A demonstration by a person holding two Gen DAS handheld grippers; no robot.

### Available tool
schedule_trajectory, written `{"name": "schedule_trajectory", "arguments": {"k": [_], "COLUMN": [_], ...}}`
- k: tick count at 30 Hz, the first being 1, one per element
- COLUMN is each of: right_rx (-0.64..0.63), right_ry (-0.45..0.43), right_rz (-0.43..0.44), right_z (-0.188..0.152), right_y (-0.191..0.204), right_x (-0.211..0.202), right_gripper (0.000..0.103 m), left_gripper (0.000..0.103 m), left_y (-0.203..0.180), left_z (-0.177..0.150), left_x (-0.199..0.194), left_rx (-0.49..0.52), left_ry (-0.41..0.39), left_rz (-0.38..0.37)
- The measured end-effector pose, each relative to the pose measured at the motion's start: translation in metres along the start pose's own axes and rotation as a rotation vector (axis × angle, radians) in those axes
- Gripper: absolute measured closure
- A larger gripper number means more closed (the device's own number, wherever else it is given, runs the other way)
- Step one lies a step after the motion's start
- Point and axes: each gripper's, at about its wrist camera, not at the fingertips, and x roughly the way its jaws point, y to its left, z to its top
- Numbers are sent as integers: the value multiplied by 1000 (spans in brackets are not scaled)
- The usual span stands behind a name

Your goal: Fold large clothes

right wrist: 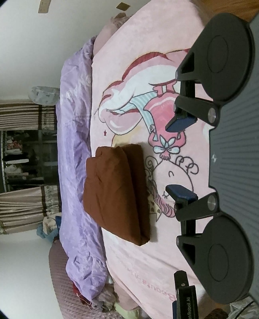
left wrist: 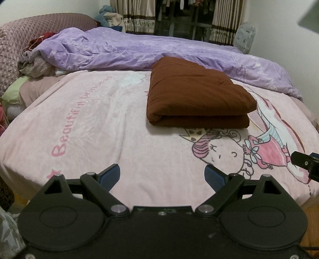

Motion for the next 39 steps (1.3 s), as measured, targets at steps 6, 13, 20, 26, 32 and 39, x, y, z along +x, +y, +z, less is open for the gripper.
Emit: {"name": "schedule_trajectory", "arguments": {"k": [6,13,20,26,32,39], "right_rx": [0,-1,-1,-1,-2,-4], "right_ry": [3,8,7,8,11,9], "right_rz": [3,6,6,6,9,15], "right_z": [-1,-2,-2,-2,-2,-3], "right_y": [1,1,2,2,2,5], "right_x": [0,1,1,1,1,0], "right_gripper": [32,32,32,32,32,32], "left_gripper": [9,9,9,9,9,9], "left_y": [0,0,2,2,2,2], "left_z": [0,1,0,-1,-1,0], "left_x": [1,0,-1,-2,-3,-5], "left_rx": [4,7,8,9,12,10], "left_ry": [7,8,5,3,0,-3], "left_rz": [-1,-10,-10,-15,-9,-22]}}
